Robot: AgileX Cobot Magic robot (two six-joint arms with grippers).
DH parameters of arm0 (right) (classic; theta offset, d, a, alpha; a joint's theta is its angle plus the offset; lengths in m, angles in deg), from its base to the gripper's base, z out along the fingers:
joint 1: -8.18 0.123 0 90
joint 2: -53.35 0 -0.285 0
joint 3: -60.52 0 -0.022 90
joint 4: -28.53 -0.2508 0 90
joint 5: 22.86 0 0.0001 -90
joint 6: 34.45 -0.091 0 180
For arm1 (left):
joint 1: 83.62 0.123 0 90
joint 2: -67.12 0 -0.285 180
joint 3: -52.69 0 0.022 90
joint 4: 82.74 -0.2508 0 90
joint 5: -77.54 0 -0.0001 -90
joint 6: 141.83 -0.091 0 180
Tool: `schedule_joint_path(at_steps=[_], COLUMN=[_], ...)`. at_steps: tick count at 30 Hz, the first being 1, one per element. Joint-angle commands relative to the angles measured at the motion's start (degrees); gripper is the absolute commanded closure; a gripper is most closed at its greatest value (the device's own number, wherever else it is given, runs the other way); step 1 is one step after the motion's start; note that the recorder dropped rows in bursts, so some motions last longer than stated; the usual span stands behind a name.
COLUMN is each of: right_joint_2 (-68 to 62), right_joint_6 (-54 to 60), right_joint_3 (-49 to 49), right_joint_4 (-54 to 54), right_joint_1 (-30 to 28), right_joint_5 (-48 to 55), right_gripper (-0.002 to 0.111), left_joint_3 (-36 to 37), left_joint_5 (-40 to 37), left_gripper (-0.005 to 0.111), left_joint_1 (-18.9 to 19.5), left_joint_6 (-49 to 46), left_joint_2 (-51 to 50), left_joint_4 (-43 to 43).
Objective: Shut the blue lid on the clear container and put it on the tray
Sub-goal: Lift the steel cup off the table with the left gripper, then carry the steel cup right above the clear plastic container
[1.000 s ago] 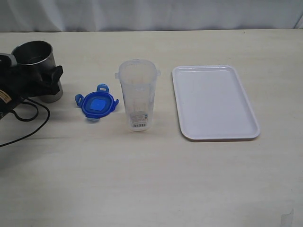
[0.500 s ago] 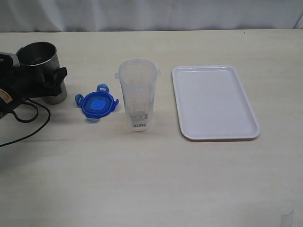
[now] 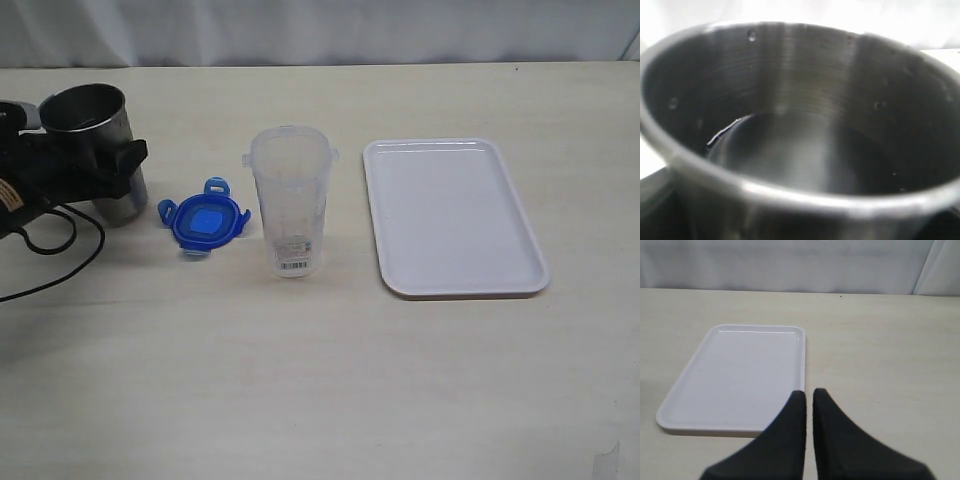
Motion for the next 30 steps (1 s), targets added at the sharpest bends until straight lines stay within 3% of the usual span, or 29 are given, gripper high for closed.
schedule_joint_path(at_steps=[1,8,12,25,30], right_joint_2=[0.2,0.2,0.2,0.2,0.2], right_joint_6=[0.0,0.0,0.0,0.0,0.0], right_joint_3=[-0.1,-0.1,-0.1,-0.1,-0.1], right_joint_4=[-0.1,-0.1,-0.1,-0.1,-0.1], right_joint_1=[-0.2,-0.2,-0.2,-0.2,-0.2], right_joint_5=[-0.1,-0.1,-0.1,-0.1,-0.1], right_gripper=[0.103,0.103,0.103,0.103,0.103], left_joint_3=[-0.3,-0.3,-0.7,-7.9,-10.5], left_joint_5=[4.6,7.4,7.4,-3.6,-4.0], left_gripper=[0.107,0.107,0.107,0.107,0.107], left_joint_1=[-0.1,-0.7,-2.9,-9.2,-10.6], left_joint_6=[0.5,0.5,0.1,0.2,0.7], left_joint_2=[1.8,1.8,1.9,1.9,1.9], left_joint_4=[0.0,0.8,3.4,2.0,1.6])
